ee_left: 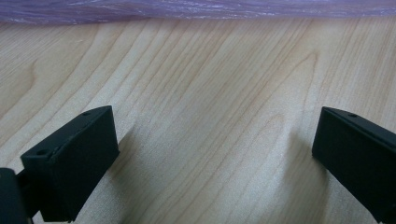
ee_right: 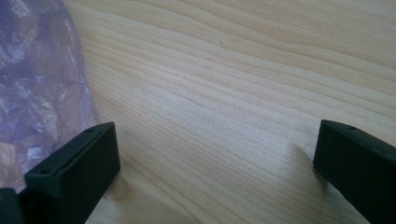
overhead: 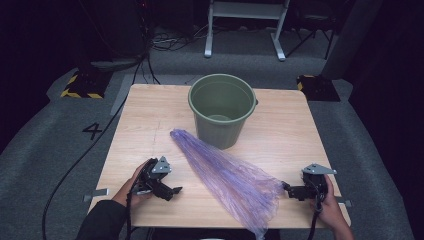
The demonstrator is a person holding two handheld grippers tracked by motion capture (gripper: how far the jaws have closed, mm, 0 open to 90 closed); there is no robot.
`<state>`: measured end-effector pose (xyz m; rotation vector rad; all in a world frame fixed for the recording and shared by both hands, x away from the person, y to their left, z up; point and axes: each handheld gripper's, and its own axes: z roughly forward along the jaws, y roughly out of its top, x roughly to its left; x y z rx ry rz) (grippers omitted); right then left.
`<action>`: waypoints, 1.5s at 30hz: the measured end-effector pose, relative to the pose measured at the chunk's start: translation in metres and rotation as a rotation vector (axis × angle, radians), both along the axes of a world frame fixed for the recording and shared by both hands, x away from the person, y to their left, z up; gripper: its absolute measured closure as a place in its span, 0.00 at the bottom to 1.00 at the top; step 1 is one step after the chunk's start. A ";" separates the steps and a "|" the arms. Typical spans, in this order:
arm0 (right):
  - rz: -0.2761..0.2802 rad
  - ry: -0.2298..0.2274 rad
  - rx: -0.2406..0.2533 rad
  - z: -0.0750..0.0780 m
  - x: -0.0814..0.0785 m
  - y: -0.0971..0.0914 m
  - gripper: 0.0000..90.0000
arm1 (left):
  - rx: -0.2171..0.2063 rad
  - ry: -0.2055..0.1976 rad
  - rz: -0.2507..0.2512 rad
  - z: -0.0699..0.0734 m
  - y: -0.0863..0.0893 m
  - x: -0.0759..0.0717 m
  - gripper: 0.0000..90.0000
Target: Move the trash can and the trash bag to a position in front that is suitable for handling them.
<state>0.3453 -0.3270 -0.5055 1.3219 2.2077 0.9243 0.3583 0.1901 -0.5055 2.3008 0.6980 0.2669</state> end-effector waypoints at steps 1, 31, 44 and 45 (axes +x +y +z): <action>0.000 0.000 0.000 0.000 0.000 0.000 0.00 | 0.000 0.001 0.006 0.000 0.000 -0.001 0.00; 0.018 0.000 0.000 0.000 0.000 -0.001 0.00 | 0.001 -0.060 -0.031 0.013 -0.012 -0.022 0.22; 0.020 0.001 0.000 0.000 0.000 -0.001 0.00 | -0.099 -0.079 -0.089 0.034 -0.038 -0.014 0.18; 0.020 0.001 0.000 0.000 0.000 -0.001 0.00 | -0.099 -0.079 -0.089 0.034 -0.038 -0.014 0.18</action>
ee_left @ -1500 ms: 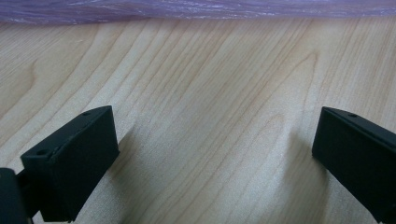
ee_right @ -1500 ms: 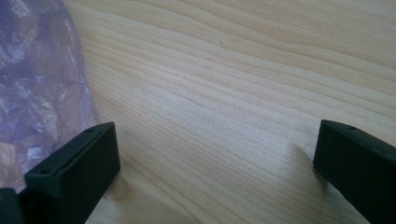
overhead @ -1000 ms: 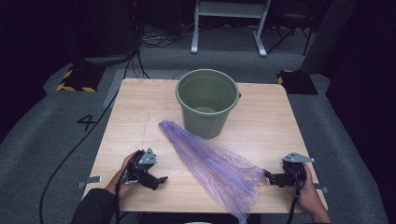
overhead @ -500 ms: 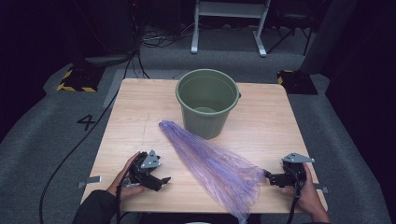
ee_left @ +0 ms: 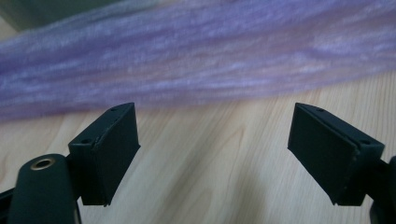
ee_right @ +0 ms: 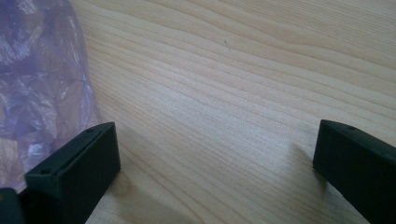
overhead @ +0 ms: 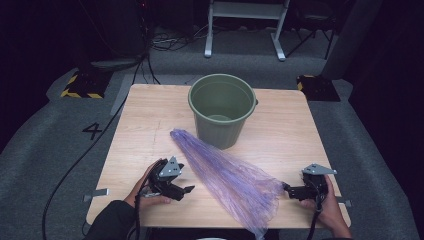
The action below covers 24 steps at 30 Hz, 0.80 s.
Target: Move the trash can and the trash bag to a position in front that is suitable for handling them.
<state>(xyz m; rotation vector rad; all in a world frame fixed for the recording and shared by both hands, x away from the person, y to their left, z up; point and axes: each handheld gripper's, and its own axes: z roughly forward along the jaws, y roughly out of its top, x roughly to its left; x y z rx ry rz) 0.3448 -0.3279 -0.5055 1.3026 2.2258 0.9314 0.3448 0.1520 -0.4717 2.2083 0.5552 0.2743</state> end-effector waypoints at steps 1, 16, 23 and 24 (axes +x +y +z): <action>0.001 0.000 0.000 0.000 0.000 0.000 0.00 | -0.012 -0.007 -0.004 0.002 -0.004 0.001 0.18; 0.024 0.000 0.001 0.000 -0.001 0.000 0.00 | -0.109 0.023 -0.083 -0.002 -0.068 0.011 0.31; 0.028 -0.001 0.000 0.000 -0.001 0.000 0.00 | -0.069 0.048 -0.114 -0.018 -0.089 0.013 0.42; 0.028 -0.001 0.000 0.000 -0.001 0.000 0.00 | -0.071 0.050 -0.118 -0.019 -0.089 0.014 0.42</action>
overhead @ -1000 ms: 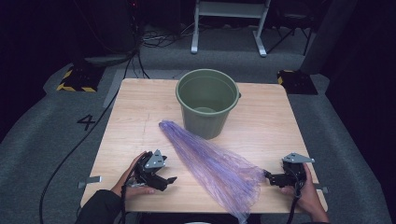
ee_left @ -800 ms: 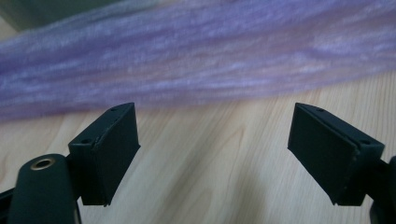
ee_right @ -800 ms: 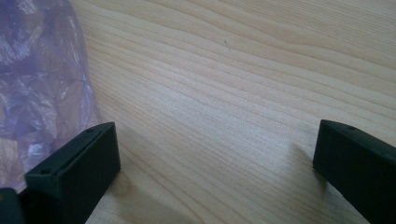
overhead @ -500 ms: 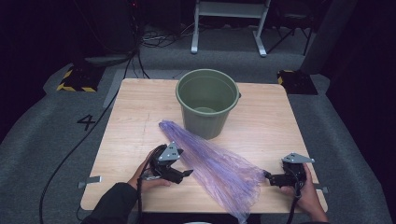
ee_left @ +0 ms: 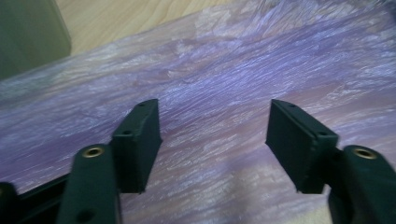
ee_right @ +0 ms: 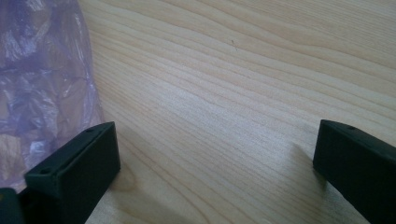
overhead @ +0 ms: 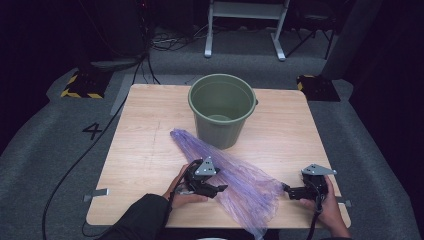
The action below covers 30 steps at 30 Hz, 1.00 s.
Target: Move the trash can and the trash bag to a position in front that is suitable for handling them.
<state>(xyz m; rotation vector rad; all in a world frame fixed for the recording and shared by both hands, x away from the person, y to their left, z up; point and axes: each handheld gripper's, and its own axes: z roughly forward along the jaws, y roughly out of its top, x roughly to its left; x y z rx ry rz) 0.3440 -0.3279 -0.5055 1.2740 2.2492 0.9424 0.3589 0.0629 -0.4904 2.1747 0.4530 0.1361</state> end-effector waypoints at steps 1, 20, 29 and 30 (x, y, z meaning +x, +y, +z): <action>0.000 0.000 0.000 0.000 0.000 0.000 0.00 | 0.001 0.007 0.004 -0.002 0.000 0.002 0.44; -0.002 0.001 0.001 0.000 0.000 0.000 0.00 | 0.069 0.038 0.045 -0.011 0.025 0.025 0.74; -0.002 0.000 0.000 0.000 0.000 0.000 0.00 | 0.086 0.009 0.095 -0.011 0.045 0.034 0.78; -0.002 0.000 0.000 0.000 0.000 0.000 0.00 | 0.098 -0.002 0.101 -0.010 0.047 0.034 0.79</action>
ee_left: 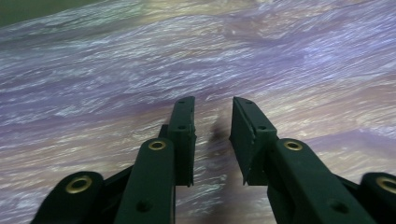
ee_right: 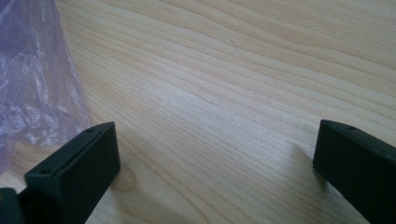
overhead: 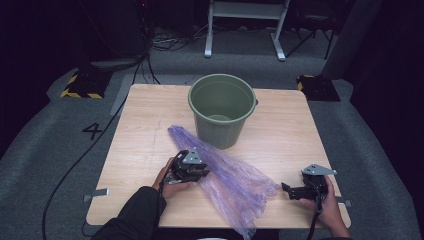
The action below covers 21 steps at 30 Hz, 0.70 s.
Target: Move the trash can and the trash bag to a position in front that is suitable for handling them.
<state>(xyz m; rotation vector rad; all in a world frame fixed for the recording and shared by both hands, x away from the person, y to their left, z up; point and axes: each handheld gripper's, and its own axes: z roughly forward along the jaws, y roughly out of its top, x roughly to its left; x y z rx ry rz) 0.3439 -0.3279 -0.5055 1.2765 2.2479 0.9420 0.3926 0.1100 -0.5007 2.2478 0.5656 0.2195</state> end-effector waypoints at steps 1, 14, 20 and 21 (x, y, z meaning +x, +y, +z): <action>0.000 0.000 0.000 0.000 0.000 0.000 0.00 | 0.009 -0.011 0.006 0.000 0.002 0.000 0.78; 0.003 -0.001 0.000 0.000 0.000 0.000 0.00 | 0.020 -0.050 0.149 0.003 0.037 0.013 0.68; 0.003 -0.001 0.000 0.000 0.000 0.000 0.00 | -0.038 -0.055 0.152 0.015 0.042 0.006 0.62; 0.003 -0.001 0.000 0.000 0.000 0.000 0.00 | -0.051 -0.051 0.140 0.018 0.040 0.003 0.59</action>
